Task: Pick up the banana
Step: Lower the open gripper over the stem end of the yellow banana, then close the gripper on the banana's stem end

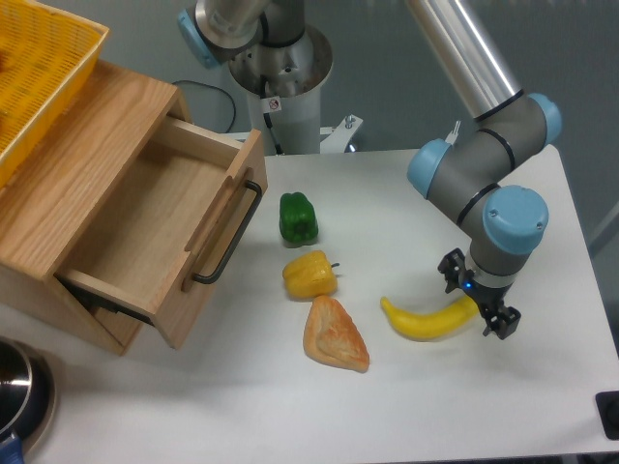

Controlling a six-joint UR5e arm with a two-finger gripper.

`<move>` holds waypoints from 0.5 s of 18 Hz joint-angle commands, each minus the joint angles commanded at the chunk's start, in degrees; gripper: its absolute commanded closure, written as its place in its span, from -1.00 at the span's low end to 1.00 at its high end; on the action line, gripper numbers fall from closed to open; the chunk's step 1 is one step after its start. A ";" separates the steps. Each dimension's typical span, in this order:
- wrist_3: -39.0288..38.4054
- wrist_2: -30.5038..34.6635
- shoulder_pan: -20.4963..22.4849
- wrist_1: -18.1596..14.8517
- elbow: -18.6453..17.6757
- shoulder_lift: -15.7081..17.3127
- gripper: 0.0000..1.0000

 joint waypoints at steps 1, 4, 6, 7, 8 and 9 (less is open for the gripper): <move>1.23 0.00 0.44 0.00 0.00 -0.35 -1.00; 3.08 0.00 1.68 0.09 -0.26 -0.71 -0.98; 3.35 0.00 1.76 0.00 -0.44 -0.79 -0.95; 3.35 0.00 1.94 0.00 -0.53 -0.88 -0.91; 3.27 0.00 1.94 0.00 -0.53 -0.97 -0.86; 3.26 0.00 1.94 0.00 -0.53 -1.06 -0.80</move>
